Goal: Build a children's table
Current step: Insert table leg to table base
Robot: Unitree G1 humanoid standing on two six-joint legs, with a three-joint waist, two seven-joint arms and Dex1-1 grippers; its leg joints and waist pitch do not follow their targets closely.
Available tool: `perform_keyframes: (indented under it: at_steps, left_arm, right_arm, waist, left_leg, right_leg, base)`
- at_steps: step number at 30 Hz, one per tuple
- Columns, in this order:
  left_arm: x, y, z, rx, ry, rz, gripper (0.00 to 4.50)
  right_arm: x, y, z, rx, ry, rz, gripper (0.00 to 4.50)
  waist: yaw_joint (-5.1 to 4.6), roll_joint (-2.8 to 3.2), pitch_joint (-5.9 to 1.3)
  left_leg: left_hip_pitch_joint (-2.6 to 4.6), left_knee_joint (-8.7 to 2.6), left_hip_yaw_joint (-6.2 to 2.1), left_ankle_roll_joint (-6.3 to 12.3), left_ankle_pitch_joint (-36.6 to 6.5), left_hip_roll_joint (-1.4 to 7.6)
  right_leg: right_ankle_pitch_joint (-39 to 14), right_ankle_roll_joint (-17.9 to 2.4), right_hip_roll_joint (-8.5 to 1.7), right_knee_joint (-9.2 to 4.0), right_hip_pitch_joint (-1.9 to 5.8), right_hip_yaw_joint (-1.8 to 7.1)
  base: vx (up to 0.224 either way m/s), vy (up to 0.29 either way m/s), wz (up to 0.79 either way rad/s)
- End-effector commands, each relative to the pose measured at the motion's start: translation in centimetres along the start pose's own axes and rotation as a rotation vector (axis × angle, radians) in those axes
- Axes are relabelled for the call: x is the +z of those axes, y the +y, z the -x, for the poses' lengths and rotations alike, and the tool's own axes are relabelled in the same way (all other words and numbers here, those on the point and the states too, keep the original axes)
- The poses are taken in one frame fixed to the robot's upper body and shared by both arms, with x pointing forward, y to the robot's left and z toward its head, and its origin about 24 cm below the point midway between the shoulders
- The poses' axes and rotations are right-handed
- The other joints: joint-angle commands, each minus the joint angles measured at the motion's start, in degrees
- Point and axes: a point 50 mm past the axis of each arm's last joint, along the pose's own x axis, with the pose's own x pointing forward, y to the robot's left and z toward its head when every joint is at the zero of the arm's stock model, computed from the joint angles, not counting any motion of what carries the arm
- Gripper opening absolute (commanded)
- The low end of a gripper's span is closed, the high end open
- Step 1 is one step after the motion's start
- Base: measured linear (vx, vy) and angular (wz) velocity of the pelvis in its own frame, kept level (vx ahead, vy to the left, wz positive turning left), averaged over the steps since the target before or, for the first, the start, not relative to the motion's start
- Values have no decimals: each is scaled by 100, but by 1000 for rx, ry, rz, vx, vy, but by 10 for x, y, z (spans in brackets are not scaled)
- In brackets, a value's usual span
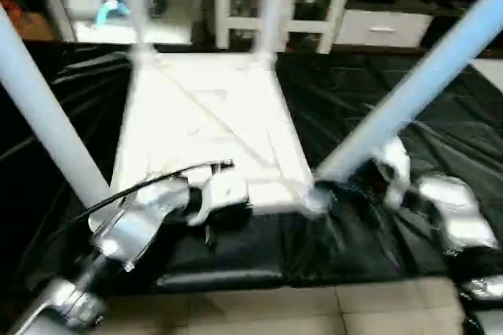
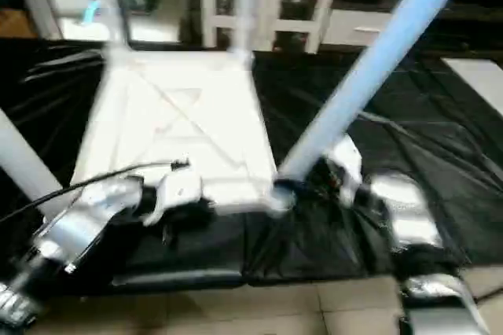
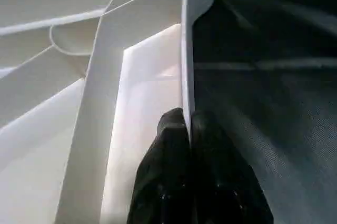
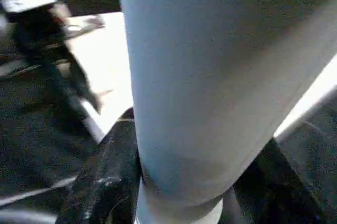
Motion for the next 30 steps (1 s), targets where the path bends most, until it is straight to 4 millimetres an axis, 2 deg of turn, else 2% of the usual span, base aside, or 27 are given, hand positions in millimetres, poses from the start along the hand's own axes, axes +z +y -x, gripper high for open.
perform_keyframes:
  at_steps: [1,2,3,4,6,8,10,12,13,14,15,16,17,18,19,21,22,26,28,30]
  left_arm:
    - [-6,14,7,105,67,32,0]
    - [0,21,4,160,98,81,0]
    - [2,23,3,173,103,98,0]
    - [5,25,0,200,110,144,0]
    - [9,27,-4,214,115,194,0]
    - [21,32,-17,270,154,292,0]
    - [27,35,-23,304,174,313,0]
    - [33,37,-28,325,170,325,0]
    - [38,38,-33,344,174,331,0]
    - [39,38,-34,353,181,333,0]
    - [41,39,-35,364,180,343,0]
    - [41,39,-35,364,180,343,0]
    - [40,38,-35,365,183,348,0]
    - [39,39,-34,369,187,353,0]
    - [37,39,-32,375,194,358,0]
    - [32,41,-28,394,211,370,0]
    - [30,42,-27,402,216,376,0]
    - [25,44,-22,416,225,387,0]
    - [24,44,-22,417,227,388,0]
    - [23,44,-21,412,225,383,0]
  right_arm:
    - [-56,17,13,-55,258,-168,185]
    - [-58,12,-4,-160,269,-214,185]
    - [-58,12,-8,-182,272,-231,185]
    - [-59,11,-17,-222,281,-259,185]
    - [-59,11,-27,-264,295,-297,185]
    - [-57,11,-56,-362,365,-369,185]
    - [-53,13,-70,-398,390,-380,185]
    - [-48,15,-82,-405,401,-396,185]
    - [-44,19,-92,-397,423,-384,185]
    - [-43,20,-96,-392,438,-371,185]
    - [-41,23,-102,-377,457,-349,185]
    - [-41,23,-102,-377,457,-349,185]
    - [-41,24,-105,-375,464,-343,185]
    - [-40,25,-106,-378,465,-342,185]
    - [-40,25,-107,-391,459,-351,185]
    - [-40,24,-107,-411,459,-353,185]
    - [-40,23,-107,-419,457,-352,185]
    - [-37,19,-106,-445,420,-355,185]
    - [-34,18,-107,-443,402,-351,185]
    - [-30,19,-109,-398,367,-357,185]
  waist:
    - [-43,49,-78]
    - [-93,46,-71]
    - [-112,58,-87]
    - [-139,51,-84]
    - [-165,65,-80]
    - [-213,66,-73]
    - [-259,85,-99]
    - [-257,82,-103]
    - [-263,61,-121]
    - [-267,71,-146]
    - [-261,40,-153]
    - [-255,44,-147]
    - [-257,8,-157]
    - [-247,32,-157]
    - [-254,8,-169]
    - [-255,28,-161]
    - [-256,7,-167]
    - [-274,12,-157]
    - [-280,11,-158]
    - [-285,34,-159]
  left_leg:
    - [-27,-469,-100,-119,-2647,98]
    - [-33,-455,-92,-103,-2613,91]
    - [-40,-452,-94,-117,-2549,82]
    - [-85,-459,-103,-106,-2451,65]
    - [-70,-437,-92,-85,-2386,56]
    - [-67,-430,-77,-67,-2371,53]
    - [-77,-426,-92,-103,-2275,47]
    - [-65,-410,-57,-39,-2276,53]
    - [-91,-421,-58,-7,-2143,57]
    - [-75,-412,-46,-7,-2069,65]
    - [-73,-404,-27,50,-2032,68]
    - [-82,-403,-23,74,-2004,67]
    - [-92,-402,-17,103,-1948,66]
    - [-97,-401,-18,143,-1855,68]
    - [-94,-396,-9,166,-1809,74]
    - [-94,-402,-8,178,-1777,81]
    - [-88,-399,-6,180,-1798,79]
    - [-61,-406,-21,113,-2082,77]
    - [-67,-410,-25,103,-2081,78]
    - [-64,-412,-27,95,-2091,81]
  right_leg:
    - [-3024,-783,-303,-671,35,119]
    - [-2978,-836,-304,-663,9,133]
    - [-2920,-868,-303,-646,27,126]
    - [-2944,-840,-302,-650,58,112]
    - [-2866,-912,-304,-661,34,114]
    - [-2753,-994,-292,-647,20,114]
    - [-2583,-1027,-297,-637,48,96]
    - [-2350,-1098,-291,-647,38,109]
    - [-2124,-1174,-289,-617,74,108]
    - [-1891,-1248,-282,-596,72,106]
    - [-1717,-1306,-282,-598,92,105]
    - [-1673,-1326,-290,-590,98,109]
    - [-1640,-1329,-290,-593,116,110]
    - [-1558,-1346,-295,-581,124,113]
    - [-1509,-1366,-296,-576,131,116]
    - [-1491,-1396,-302,-570,129,118]
    - [-1525,-1389,-299,-574,130,116]
    - [-2120,-1210,-310,-618,84,121]
    - [-2110,-1194,-309,-618,82,124]
    - [-2068,-1200,-306,-614,82,121]
  base:
    - [0,0,0]
    - [0,0,0]
    - [0,0,0]
    - [0,0,0]
    - [0,0,0]
    - [0,0,0]
    - [0,0,0]
    - [0,0,0]
    - [0,0,0]
    - [0,0,0]
    - [0,0,0]
    - [0,0,0]
    - [0,0,0]
    - [0,0,0]
    - [0,0,0]
    - [0,0,0]
    - [0,0,0]
    - [0,0,0]
    - [0,0,0]
    - [0,0,0]
